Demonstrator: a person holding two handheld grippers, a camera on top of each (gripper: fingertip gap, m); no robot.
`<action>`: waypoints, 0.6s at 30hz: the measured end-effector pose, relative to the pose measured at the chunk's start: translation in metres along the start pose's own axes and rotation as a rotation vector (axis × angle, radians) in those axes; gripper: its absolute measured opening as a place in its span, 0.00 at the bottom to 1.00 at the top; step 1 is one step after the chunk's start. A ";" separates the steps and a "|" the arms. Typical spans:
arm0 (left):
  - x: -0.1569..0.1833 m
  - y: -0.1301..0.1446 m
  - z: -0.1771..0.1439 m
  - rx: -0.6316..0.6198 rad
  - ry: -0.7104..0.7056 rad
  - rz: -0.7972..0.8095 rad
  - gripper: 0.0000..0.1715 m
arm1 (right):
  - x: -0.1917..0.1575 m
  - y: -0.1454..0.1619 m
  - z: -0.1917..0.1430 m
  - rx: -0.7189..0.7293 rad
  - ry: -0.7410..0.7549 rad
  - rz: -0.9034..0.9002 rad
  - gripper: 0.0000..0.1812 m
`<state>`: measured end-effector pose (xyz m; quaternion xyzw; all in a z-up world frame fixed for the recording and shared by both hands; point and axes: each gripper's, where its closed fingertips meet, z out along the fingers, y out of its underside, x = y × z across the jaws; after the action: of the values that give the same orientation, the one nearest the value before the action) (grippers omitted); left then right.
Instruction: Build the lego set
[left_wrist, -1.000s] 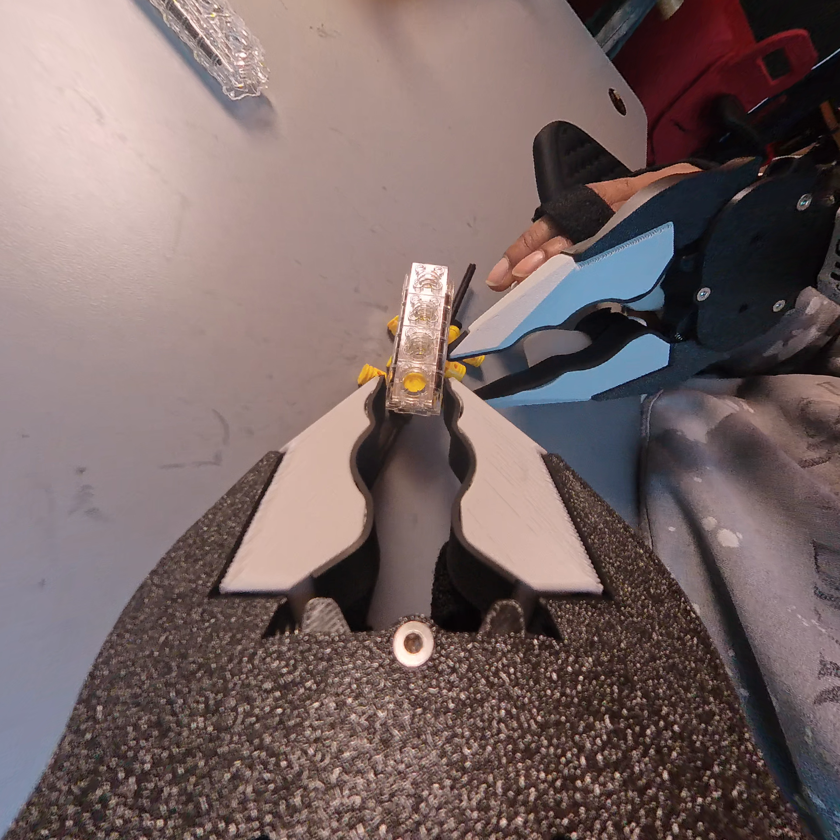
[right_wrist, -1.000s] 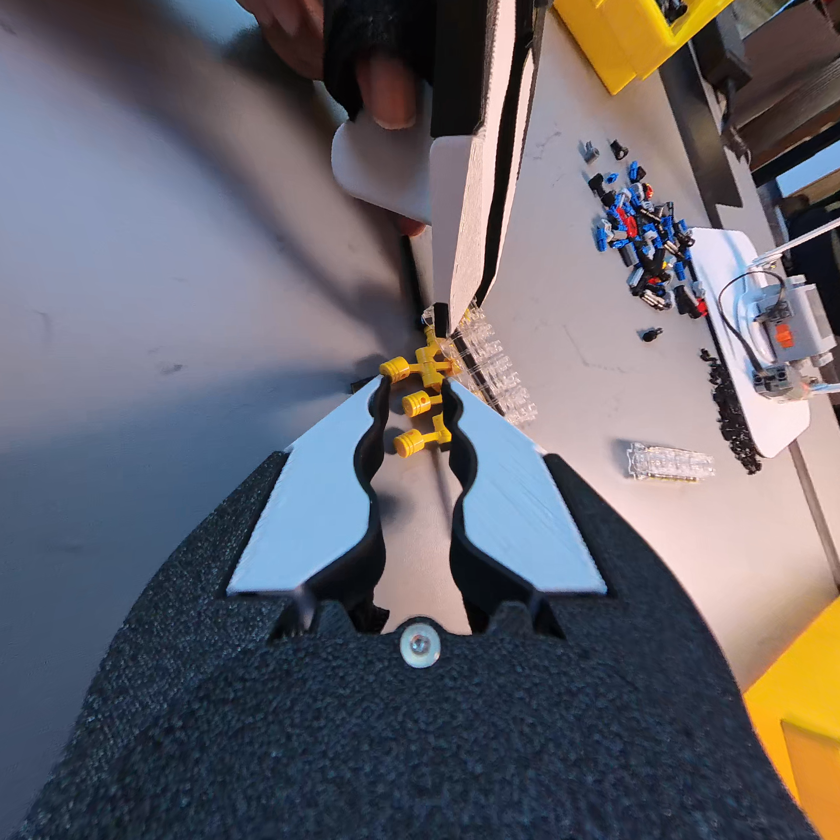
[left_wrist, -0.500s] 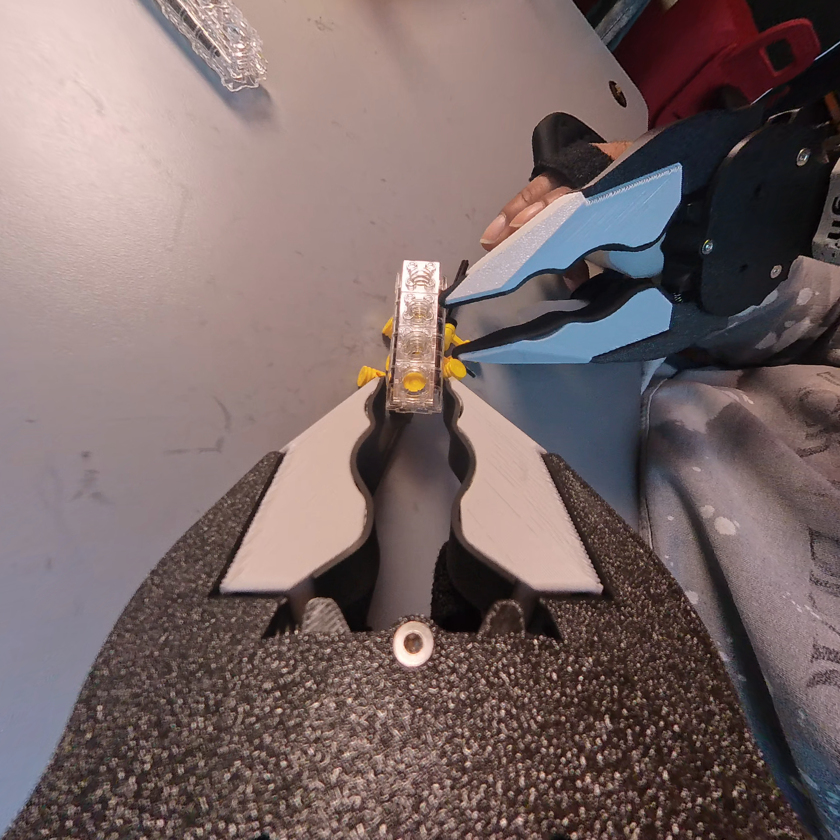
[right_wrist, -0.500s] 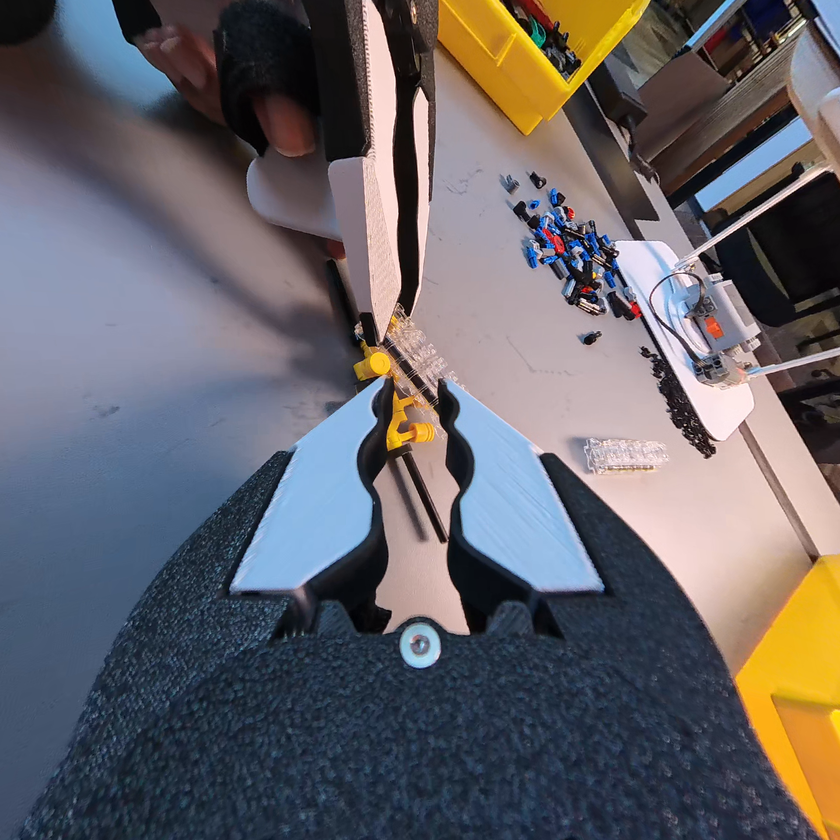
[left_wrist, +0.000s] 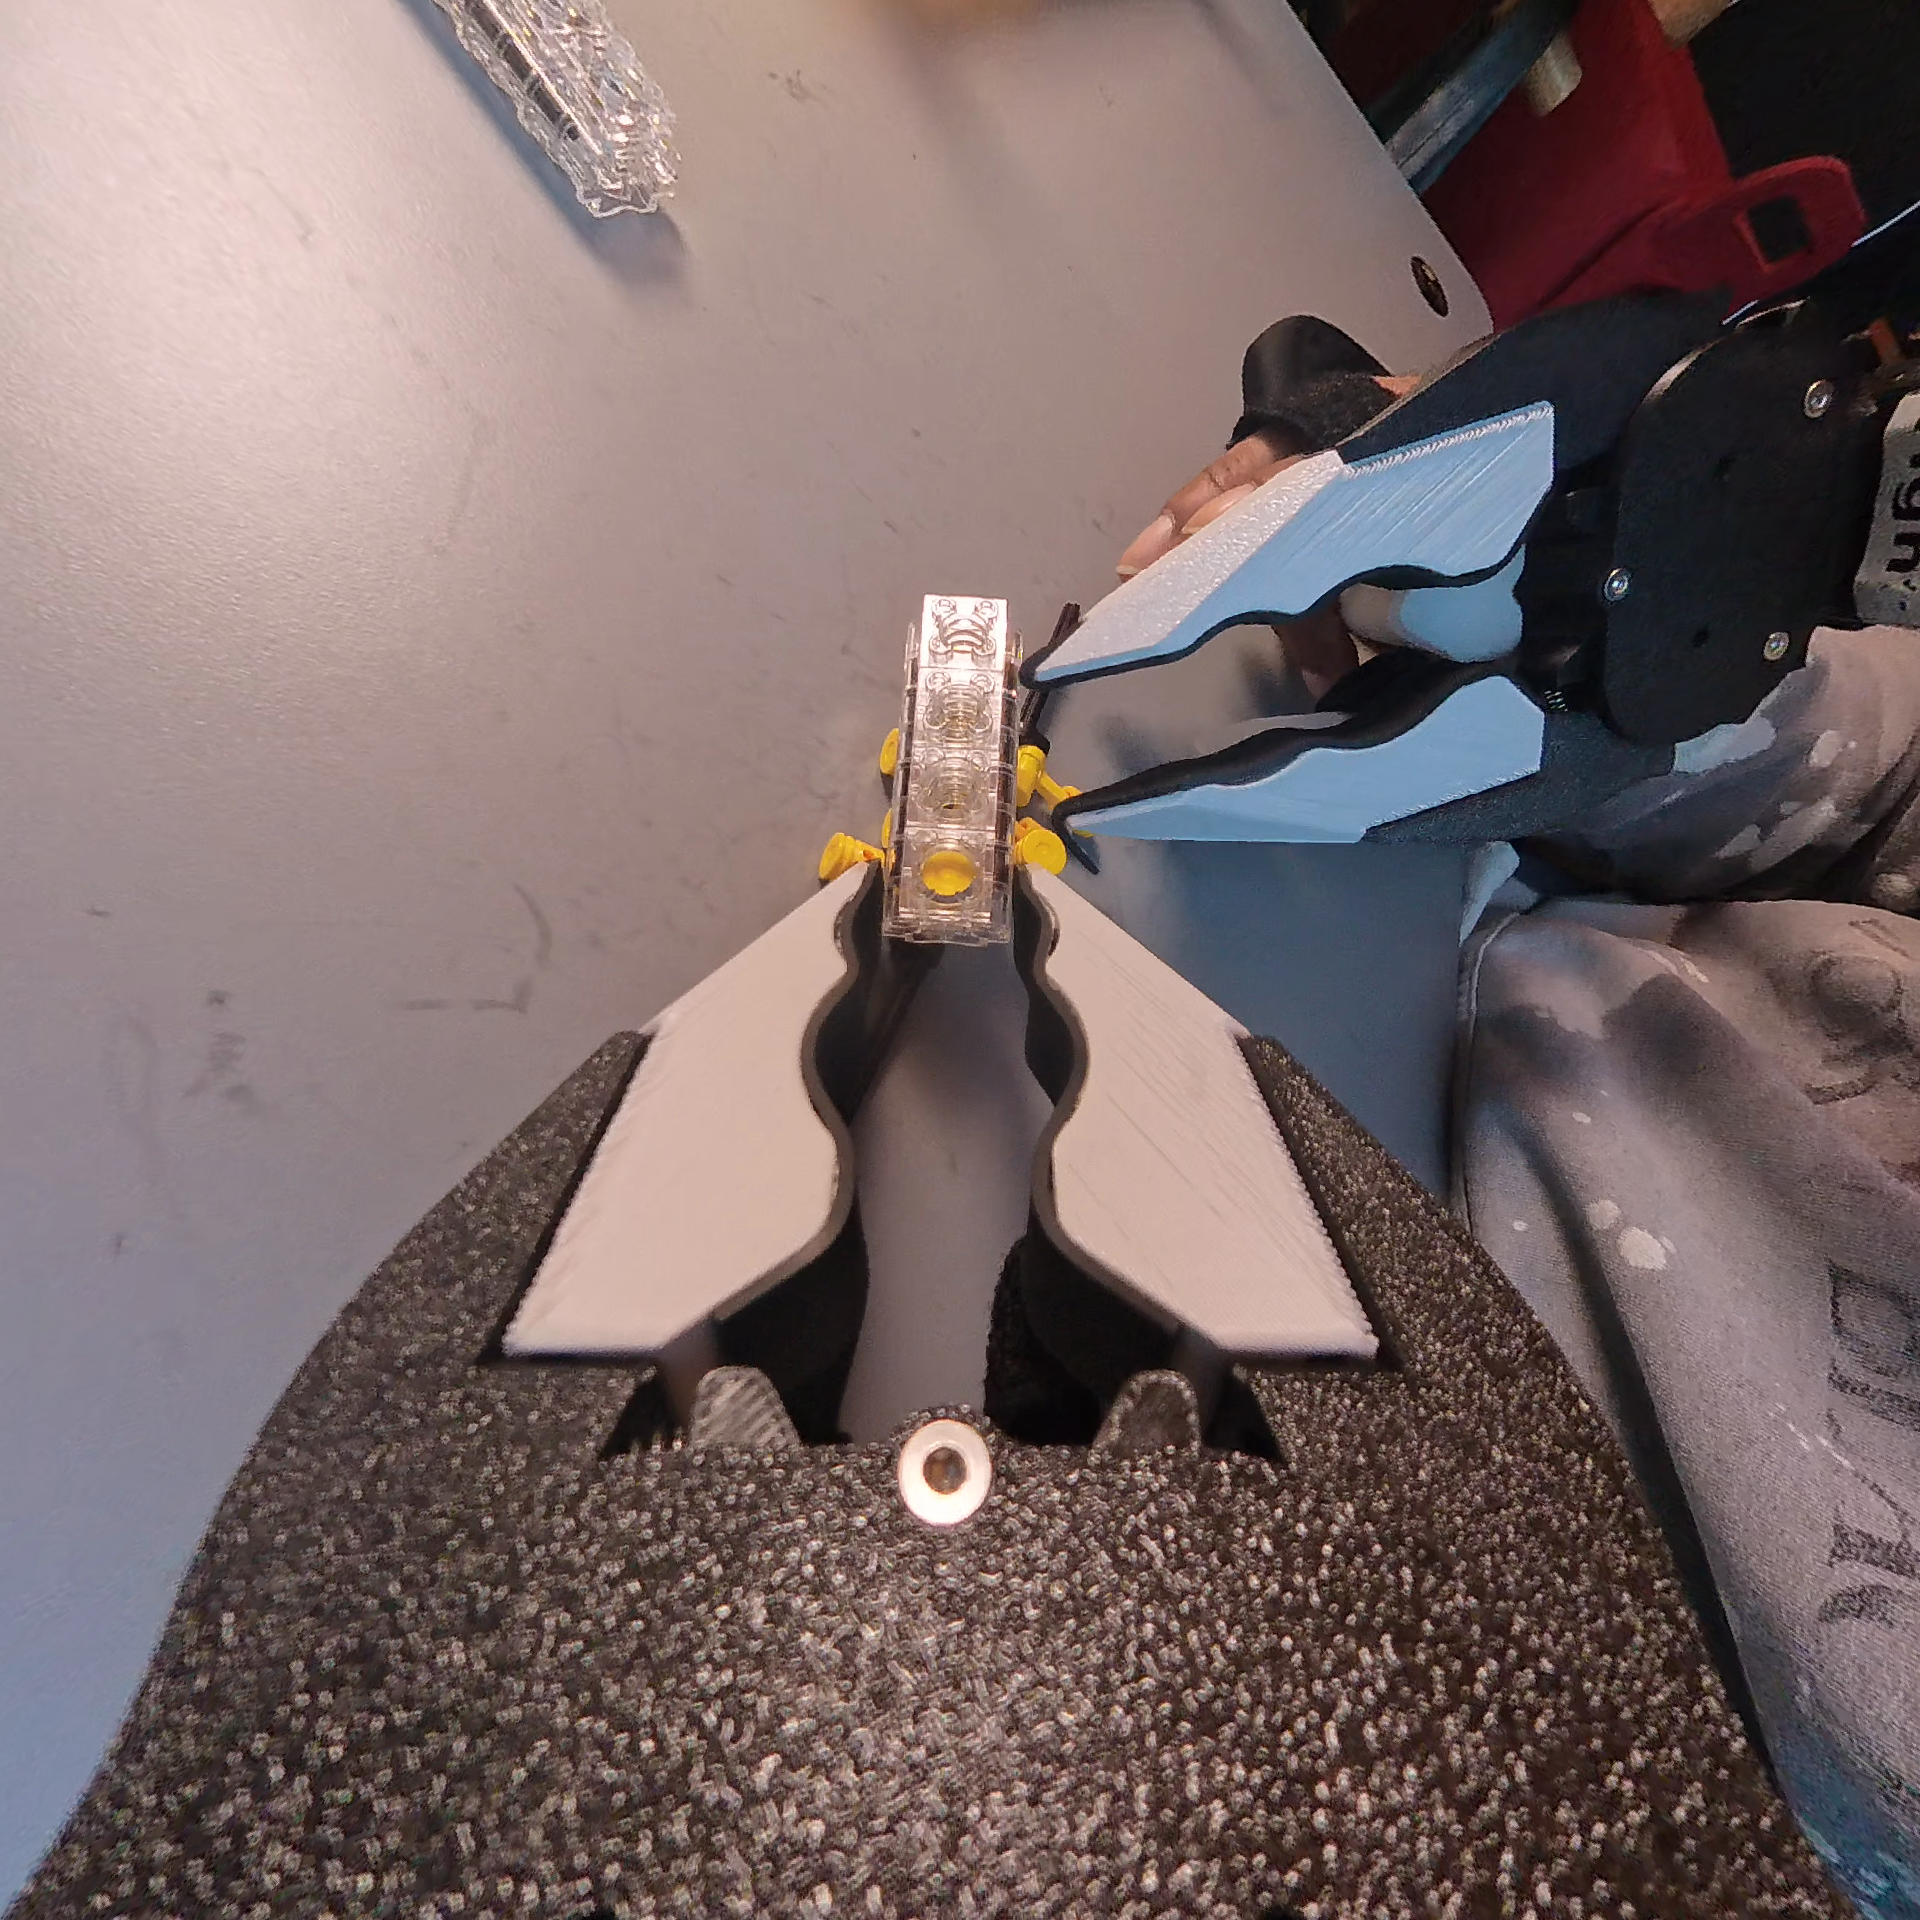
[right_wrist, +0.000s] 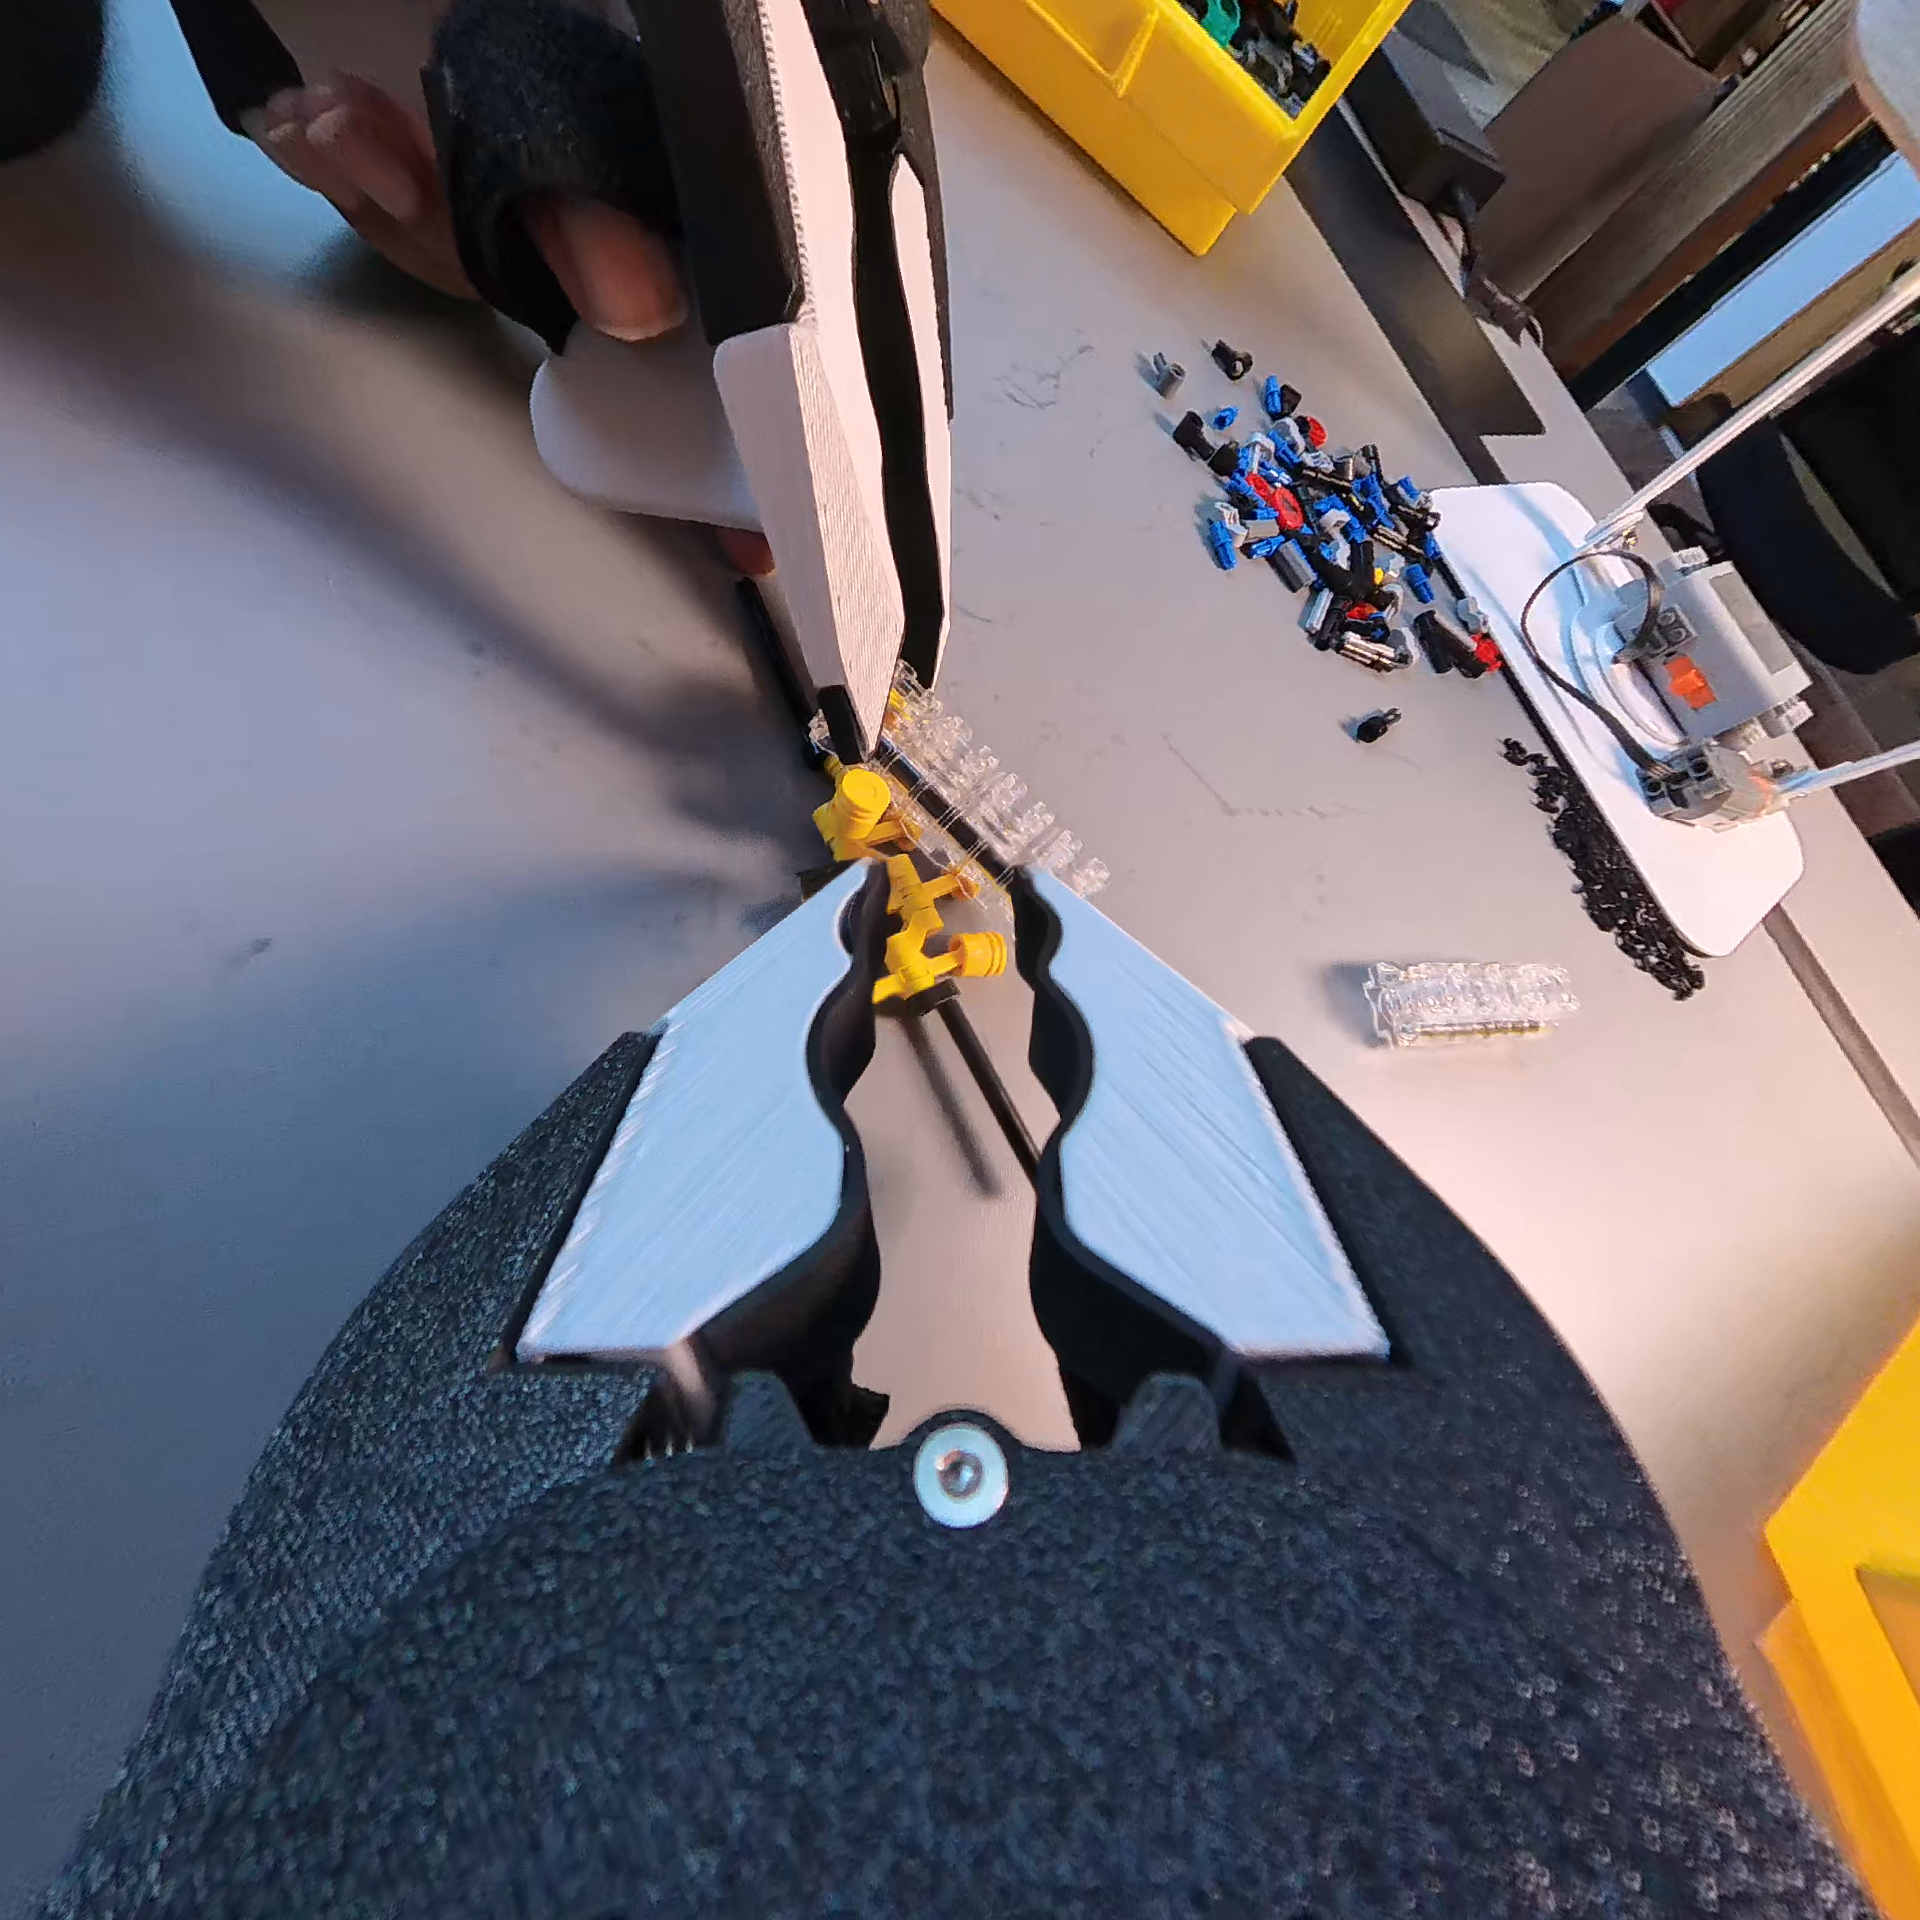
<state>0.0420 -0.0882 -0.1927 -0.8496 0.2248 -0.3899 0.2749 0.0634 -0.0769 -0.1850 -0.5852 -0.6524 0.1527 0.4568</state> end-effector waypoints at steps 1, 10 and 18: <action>0.000 0.000 0.000 0.000 0.000 -0.001 0.14 | -0.001 0.000 -0.001 0.001 -0.004 0.002 0.13; 0.000 0.000 0.000 0.005 0.001 -0.004 0.14 | -0.006 -0.019 -0.017 0.124 -0.107 0.138 0.13; 0.003 0.004 0.001 -0.015 -0.037 0.123 0.14 | 0.014 -0.044 -0.042 0.351 -0.257 0.479 0.13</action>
<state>0.0441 -0.0924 -0.1937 -0.8433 0.2744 -0.3548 0.2960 0.0703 -0.0899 -0.1241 -0.6102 -0.5122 0.4388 0.4156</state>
